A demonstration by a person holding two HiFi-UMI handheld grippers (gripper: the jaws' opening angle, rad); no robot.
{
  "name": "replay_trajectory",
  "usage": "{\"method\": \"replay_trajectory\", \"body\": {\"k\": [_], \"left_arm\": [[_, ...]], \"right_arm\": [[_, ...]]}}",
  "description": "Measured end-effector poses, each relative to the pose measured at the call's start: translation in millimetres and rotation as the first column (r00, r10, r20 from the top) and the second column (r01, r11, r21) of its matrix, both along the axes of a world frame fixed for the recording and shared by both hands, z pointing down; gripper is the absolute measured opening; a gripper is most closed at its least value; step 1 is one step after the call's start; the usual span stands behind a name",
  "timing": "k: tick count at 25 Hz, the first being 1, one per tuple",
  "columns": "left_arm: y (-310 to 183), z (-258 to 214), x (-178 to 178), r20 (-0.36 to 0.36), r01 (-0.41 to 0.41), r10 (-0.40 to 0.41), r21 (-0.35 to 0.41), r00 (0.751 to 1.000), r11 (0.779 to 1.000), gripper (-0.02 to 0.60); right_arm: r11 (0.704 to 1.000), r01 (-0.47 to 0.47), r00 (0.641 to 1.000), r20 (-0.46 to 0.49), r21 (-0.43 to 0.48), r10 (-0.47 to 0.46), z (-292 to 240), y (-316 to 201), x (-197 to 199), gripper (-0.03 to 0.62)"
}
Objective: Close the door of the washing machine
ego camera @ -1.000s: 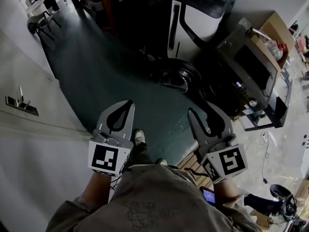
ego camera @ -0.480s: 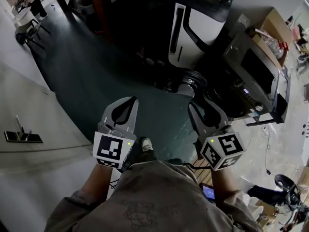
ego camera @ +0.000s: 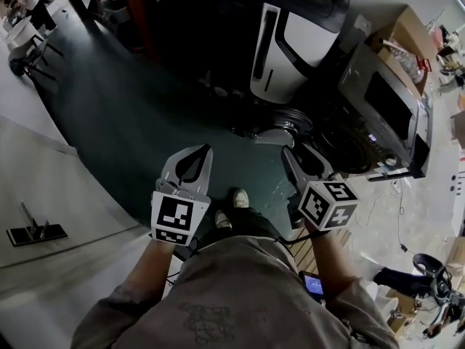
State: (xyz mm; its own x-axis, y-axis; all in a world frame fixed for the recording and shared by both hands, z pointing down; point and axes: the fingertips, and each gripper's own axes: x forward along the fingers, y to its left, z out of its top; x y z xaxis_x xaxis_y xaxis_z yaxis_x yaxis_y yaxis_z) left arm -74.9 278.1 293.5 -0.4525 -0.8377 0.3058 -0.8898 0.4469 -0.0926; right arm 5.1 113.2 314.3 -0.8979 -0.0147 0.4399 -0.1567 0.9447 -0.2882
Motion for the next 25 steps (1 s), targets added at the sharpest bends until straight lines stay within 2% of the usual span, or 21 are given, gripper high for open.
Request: {"method": "replay_trajectory", "body": {"k": [7,13,18,25], "left_arm": [[-25.9,31.7,-35.1,-0.034,-0.017,0.015,-0.052,0.999,0.998,0.0],[-58.6,53.9,-69.2,-0.059,-0.04,0.035,-0.1,0.998,0.994,0.0],[-99.2,76.3,-93.0,-0.092,-0.101,0.089,-0.142,0.992,0.985,0.0],[-169.0,106.5,-132.4,-0.125,-0.188,0.165,-0.206,0.978,0.96,0.0]], "right_arm": [[0.987,-0.098,0.993,-0.081,-0.125,0.088,56.1,-39.9,-32.0,0.178],[0.969,-0.173,0.979,-0.136,-0.175,0.15,98.7,-75.8,-60.9,0.178],[0.929,-0.262,0.956,-0.199,-0.262,0.214,140.5,-111.9,-86.2,0.178],[0.875,-0.361,0.919,-0.28,-0.323,0.276,190.2,-165.3,-117.2,0.178]]}}
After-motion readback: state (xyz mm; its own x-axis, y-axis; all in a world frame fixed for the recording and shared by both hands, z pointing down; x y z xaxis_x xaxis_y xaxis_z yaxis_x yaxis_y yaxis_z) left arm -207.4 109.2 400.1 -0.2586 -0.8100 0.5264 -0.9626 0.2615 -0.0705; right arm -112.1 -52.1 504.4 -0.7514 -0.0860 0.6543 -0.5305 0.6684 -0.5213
